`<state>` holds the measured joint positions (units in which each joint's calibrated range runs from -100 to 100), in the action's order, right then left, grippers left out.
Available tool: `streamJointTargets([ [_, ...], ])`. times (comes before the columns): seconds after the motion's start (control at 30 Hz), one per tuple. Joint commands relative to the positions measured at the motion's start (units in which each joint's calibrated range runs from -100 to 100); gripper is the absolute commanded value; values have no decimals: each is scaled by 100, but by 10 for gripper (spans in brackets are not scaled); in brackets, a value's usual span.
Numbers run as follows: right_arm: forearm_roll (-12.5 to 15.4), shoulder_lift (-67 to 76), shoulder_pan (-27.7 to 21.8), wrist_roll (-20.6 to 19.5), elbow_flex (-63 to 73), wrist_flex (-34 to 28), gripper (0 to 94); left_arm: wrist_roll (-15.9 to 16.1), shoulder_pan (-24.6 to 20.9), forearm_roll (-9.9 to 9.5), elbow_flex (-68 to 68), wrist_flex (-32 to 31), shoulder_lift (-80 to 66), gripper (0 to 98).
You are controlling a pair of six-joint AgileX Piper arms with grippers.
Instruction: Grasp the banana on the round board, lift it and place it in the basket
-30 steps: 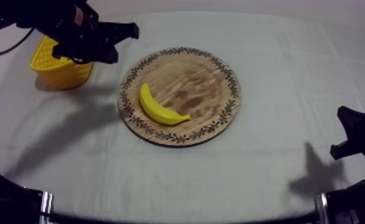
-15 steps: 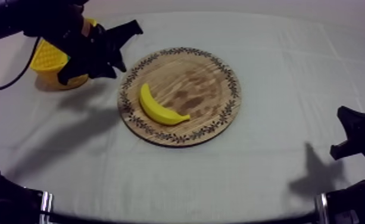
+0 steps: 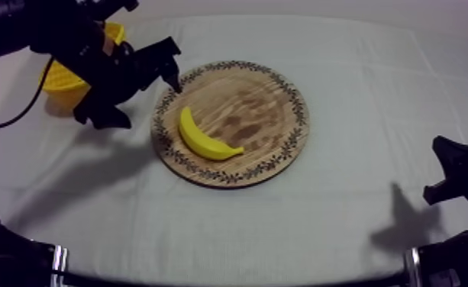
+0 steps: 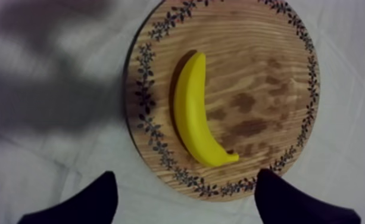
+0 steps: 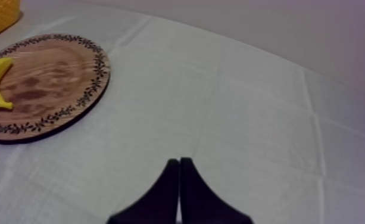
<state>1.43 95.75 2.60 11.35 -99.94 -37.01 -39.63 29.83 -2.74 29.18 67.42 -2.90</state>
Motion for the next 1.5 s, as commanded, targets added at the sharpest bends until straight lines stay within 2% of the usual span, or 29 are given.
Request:
streamJointTargets([
  [0.0,1,0,0,1,5,0,3,50,4,61,-3,-10,65,871],
  [0.4,1,0,0,1,5,0,3,250,275,268,-120,-152,905,885],
  [0.7,1,0,0,1,5,0,3,10,340,174,-663,29,1867,883],
  [1.07,1,0,0,1,5,0,3,-90,436,212,-1316,185,2819,862],
  [1.47,1,0,0,1,5,0,3,-218,337,186,-1732,180,3309,839],
])
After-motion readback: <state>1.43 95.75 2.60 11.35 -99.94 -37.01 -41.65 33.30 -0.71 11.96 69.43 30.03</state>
